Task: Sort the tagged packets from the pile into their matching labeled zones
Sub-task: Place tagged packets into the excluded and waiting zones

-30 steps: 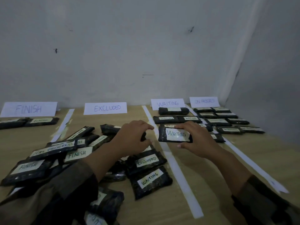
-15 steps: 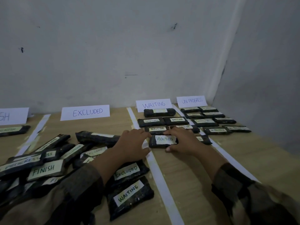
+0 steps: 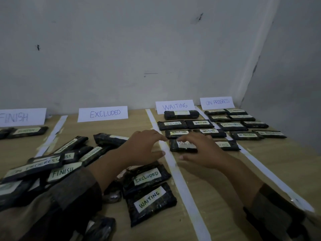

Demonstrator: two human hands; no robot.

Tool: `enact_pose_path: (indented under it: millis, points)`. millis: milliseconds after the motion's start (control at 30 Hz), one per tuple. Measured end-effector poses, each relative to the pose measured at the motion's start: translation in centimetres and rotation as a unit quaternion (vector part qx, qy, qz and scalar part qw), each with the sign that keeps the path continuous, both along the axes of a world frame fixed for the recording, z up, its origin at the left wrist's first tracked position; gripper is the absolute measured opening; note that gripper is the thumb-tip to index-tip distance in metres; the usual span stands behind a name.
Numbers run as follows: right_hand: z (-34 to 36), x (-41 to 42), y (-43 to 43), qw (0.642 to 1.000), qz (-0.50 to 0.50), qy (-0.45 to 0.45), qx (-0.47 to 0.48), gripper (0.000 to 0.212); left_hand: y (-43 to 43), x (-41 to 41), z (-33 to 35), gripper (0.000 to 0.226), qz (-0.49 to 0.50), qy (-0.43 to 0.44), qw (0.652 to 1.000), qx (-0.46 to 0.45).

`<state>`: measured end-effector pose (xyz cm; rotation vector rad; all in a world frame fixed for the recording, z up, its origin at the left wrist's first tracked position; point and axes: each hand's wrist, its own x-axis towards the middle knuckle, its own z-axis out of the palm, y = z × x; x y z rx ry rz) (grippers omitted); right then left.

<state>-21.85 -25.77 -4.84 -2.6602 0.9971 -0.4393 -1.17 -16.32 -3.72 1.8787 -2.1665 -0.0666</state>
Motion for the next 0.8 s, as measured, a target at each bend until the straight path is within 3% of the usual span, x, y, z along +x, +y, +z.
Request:
enact_pose_path:
  millis: [267,433,600,800]
  points:
    - [-0.9,3.6,6.0,0.993,0.105,0.009,0.046,0.047,5.6,4.6,-0.2,0.033,0.01,0.085,0.996,-0.004]
    - [-1.5,6.3,7.8,0.993,0.086,0.006,0.082,0.047,8.3,7.6,-0.7,0.033,0.068,0.083,0.994,0.005]
    - [-2.0,7.5,8.9,0.995,0.047,0.029,0.08,0.047,10.3,8.9,-1.4,0.039,0.093,0.029,0.992,0.08]
    - [-2.2,8.6,10.3,0.998,-0.005,0.038,0.047,0.053,11.1,8.6,-1.8,0.037,0.122,0.075,0.989,0.034]
